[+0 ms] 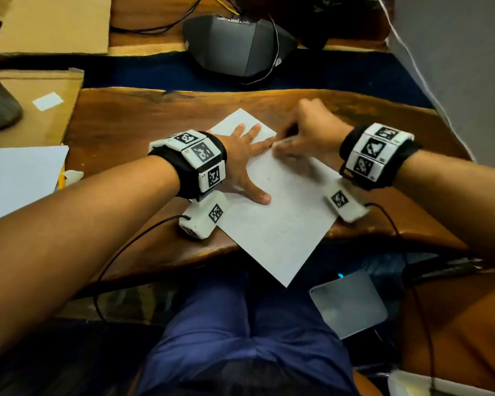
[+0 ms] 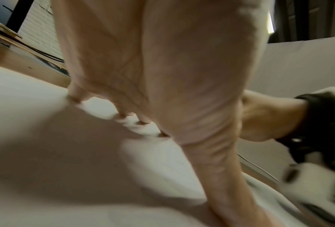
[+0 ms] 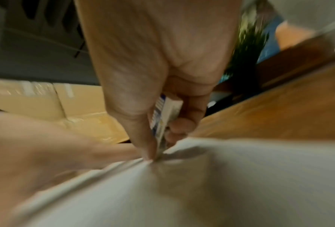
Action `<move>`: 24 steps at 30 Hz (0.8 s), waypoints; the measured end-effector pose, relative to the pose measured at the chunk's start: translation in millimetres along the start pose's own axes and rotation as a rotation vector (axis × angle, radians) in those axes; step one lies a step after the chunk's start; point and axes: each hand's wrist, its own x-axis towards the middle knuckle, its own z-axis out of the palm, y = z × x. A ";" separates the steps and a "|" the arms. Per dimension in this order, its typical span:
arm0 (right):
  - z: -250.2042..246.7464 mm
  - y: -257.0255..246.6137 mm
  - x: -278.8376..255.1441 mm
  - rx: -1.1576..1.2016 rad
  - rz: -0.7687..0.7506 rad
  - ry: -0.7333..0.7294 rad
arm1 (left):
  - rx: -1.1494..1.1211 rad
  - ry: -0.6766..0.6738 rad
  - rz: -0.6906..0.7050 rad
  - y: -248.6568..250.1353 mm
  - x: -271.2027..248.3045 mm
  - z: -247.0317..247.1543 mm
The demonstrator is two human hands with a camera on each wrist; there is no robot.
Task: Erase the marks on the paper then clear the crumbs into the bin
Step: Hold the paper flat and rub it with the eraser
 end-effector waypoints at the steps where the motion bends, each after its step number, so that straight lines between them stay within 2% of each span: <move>1: -0.8 5.4 6.4 0.030 0.050 0.063 | -0.002 0.008 -0.001 -0.1 -0.5 0.8; 3: 5.9 1.6 4.5 0.008 0.002 0.052 | -0.007 0.009 0.000 -0.5 -1.8 0.4; 5: 15.2 -18.6 -11.9 -0.046 -0.161 -0.098 | -0.021 -0.002 0.005 -2.3 -1.4 -0.3; 6: 15.0 -21.5 -16.5 -0.045 -0.188 -0.145 | -0.022 -0.008 0.010 -2.1 -0.5 -1.0; 7: 10.7 -19.2 -13.5 -0.051 -0.169 -0.141 | -0.023 -0.013 0.009 -2.7 0.3 -0.8; 10: -1.3 -0.5 6.9 0.019 0.029 0.053 | 0.000 -0.003 -0.001 -1.6 2.4 0.0; 12: 7.5 -6.2 4.7 -0.003 -0.024 0.041 | 0.004 -0.005 -0.002 -2.7 2.5 -0.3; 14: 19.2 -23.4 -10.7 -0.044 -0.168 -0.088 | -0.009 -0.012 0.015 -3.7 3.0 -0.7; 15: 19.7 -25.7 -14.0 -0.038 -0.179 -0.128 | -0.011 -0.010 0.021 -4.2 3.7 -0.5; 16: 15.5 -21.1 -10.8 -0.039 -0.142 -0.119 | -0.009 -0.009 0.017 -3.6 4.0 -0.4; 18: 4.1 -7.2 4.5 0.007 0.002 0.014 | 0.000 0.002 -0.002 -2.1 4.1 0.4; 20: 4.1 -2.1 10.3 0.029 0.043 0.098 | 0.005 0.010 -0.007 -2.3 3.4 0.9; 24: 23.5 -29.5 -17.5 -0.008 -0.155 -0.083 | -0.020 0.013 0.039 -4.6 3.8 0.8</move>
